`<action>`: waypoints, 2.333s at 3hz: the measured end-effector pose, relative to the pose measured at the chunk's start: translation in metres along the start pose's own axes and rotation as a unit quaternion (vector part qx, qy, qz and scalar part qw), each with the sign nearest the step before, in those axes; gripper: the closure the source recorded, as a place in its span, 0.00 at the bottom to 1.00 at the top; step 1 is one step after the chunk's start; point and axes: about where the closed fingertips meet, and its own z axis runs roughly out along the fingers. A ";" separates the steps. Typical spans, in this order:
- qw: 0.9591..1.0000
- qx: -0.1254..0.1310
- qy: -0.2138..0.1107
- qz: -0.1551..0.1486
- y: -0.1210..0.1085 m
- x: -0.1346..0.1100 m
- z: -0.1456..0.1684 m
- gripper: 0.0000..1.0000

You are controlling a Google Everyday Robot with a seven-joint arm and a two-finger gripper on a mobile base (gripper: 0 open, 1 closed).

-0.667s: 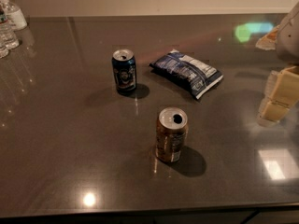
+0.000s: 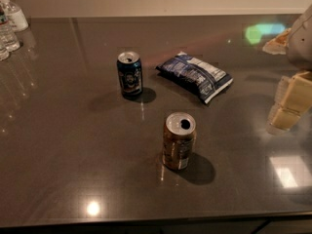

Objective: Move orange can near pepsi can

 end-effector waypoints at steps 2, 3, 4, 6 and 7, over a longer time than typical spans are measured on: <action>0.993 -0.055 -0.089 -0.058 0.027 -0.039 0.035 0.00; 0.986 -0.078 -0.119 -0.082 0.040 -0.058 0.051 0.00; 0.979 -0.101 -0.143 -0.102 0.056 -0.075 0.069 0.00; 0.968 -0.136 -0.176 -0.117 0.087 -0.107 0.093 0.00; 0.963 -0.146 -0.191 -0.119 0.094 -0.117 0.093 0.06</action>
Offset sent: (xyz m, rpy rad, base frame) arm -0.0131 0.0822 -0.0541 0.2495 0.0861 0.2874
